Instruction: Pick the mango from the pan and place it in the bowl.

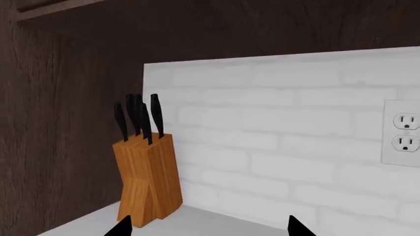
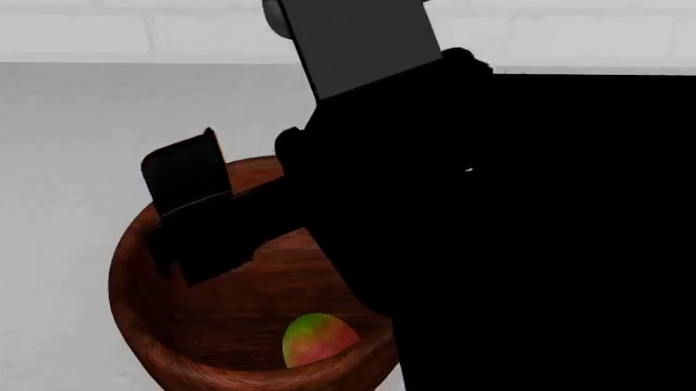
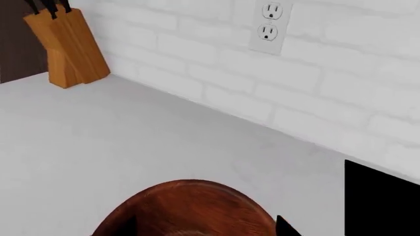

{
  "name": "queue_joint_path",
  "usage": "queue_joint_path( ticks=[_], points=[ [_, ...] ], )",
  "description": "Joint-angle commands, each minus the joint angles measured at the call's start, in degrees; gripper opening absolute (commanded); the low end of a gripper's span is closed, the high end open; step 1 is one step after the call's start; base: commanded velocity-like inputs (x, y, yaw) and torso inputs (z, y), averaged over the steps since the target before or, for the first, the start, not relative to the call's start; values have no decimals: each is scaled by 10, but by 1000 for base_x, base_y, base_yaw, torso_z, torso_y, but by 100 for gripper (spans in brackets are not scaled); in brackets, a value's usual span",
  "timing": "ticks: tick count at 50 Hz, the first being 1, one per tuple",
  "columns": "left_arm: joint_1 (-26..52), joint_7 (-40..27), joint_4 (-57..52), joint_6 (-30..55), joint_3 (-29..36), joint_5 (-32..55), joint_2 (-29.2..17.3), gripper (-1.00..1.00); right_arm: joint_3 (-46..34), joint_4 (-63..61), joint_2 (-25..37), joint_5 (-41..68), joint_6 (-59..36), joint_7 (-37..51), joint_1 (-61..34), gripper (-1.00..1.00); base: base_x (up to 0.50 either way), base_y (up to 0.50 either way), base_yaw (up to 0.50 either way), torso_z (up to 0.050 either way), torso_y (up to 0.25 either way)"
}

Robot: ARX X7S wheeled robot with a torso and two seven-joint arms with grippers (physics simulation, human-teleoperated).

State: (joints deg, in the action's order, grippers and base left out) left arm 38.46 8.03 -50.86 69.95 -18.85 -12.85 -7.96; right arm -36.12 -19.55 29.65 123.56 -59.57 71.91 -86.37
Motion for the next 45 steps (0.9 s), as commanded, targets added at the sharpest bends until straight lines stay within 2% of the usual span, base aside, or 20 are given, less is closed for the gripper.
queue_joint_path(
  ticks=[1, 9, 17, 33, 40, 45],
  points=[
    [17, 15, -32, 43, -2, -15, 0, 100, 45, -49, 25, 40, 34, 38, -51, 100, 0, 0, 0, 0, 0],
    [20, 12, -38, 52, 6, -17, -2, 100, 78, -93, 69, 56, 52, 54, -51, 100, 0, 0, 0, 0, 0],
    [20, 7, -28, 44, 12, -15, 2, 100, 146, -148, 145, 57, 76, 58, -18, 100, 0, 0, 0, 0, 0],
    [27, -10, -16, 39, 42, -14, 14, 100, 352, -241, 289, 51, 123, -3, 174, 100, 0, 0, 0, 0, 0],
    [31, -17, -2, 31, 55, -11, 18, 100, 463, -275, 309, 45, 122, -25, 291, 100, 0, 0, 0, 0, 0],
    [28, -21, 5, 24, 58, -9, 20, 100, 528, -302, 316, 60, 122, -20, 339, 100, 0, 0, 0, 0, 0]
  ],
)
